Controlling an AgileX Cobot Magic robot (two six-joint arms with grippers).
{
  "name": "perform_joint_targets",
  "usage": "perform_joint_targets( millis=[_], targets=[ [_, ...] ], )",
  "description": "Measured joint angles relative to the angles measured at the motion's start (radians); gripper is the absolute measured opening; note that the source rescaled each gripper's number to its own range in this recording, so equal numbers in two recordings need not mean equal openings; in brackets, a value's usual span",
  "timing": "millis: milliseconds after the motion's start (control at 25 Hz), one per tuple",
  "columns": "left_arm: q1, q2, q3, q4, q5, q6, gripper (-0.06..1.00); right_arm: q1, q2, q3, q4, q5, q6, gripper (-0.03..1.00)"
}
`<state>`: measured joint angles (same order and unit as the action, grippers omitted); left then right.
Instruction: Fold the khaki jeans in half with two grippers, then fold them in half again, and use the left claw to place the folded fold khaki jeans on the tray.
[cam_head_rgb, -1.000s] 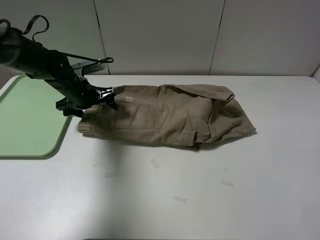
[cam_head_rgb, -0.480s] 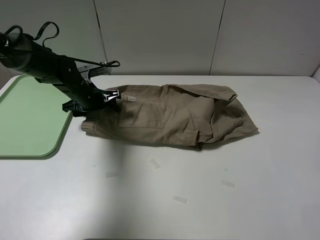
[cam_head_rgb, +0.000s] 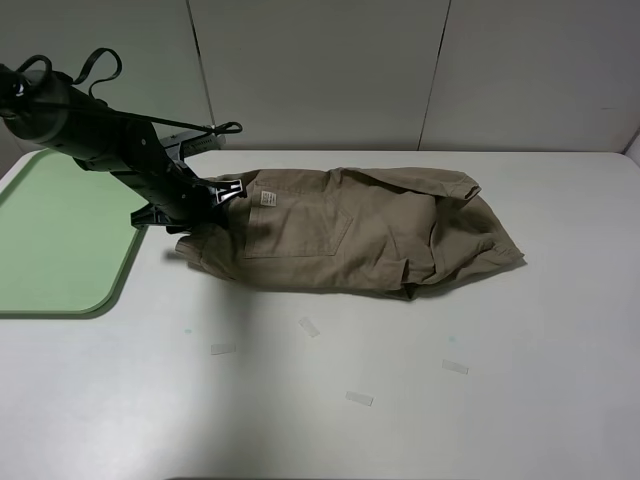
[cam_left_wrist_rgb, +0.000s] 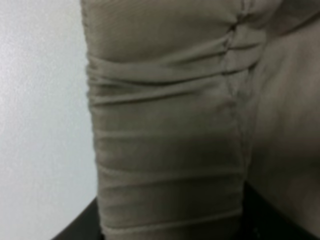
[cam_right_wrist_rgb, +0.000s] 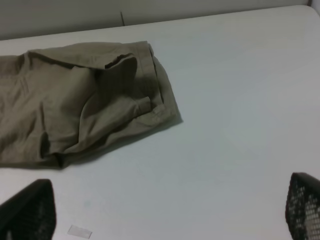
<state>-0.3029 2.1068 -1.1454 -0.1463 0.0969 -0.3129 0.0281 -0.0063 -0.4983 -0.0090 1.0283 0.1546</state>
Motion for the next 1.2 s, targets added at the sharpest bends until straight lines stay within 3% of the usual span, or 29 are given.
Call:
perform_joint_targets(
  millis=[160,280,440,480,760,1200],
  targets=[
    [0.000,0.000,-0.001,0.004,0.005,0.000,0.38,0.000,0.000,0.000,0.000,0.000,0.000,1.00],
    [0.004,-0.009,-0.031,0.040,0.083,0.000,0.34,0.000,-0.001,0.000,0.001,0.000,0.000,1.00],
    [0.011,-0.043,-0.110,0.127,0.273,0.000,0.08,0.000,-0.001,0.000,0.001,0.000,0.000,1.00],
    [0.011,-0.053,-0.132,0.146,0.327,0.000,0.06,0.000,-0.001,0.000,0.001,0.000,0.000,1.00],
    [0.014,-0.105,-0.253,0.259,0.551,-0.003,0.06,0.000,-0.001,0.000,0.001,0.000,0.000,1.00],
    [0.014,-0.283,-0.363,0.421,0.810,-0.001,0.06,0.000,-0.001,0.000,0.001,0.000,0.000,1.00]
  ],
)
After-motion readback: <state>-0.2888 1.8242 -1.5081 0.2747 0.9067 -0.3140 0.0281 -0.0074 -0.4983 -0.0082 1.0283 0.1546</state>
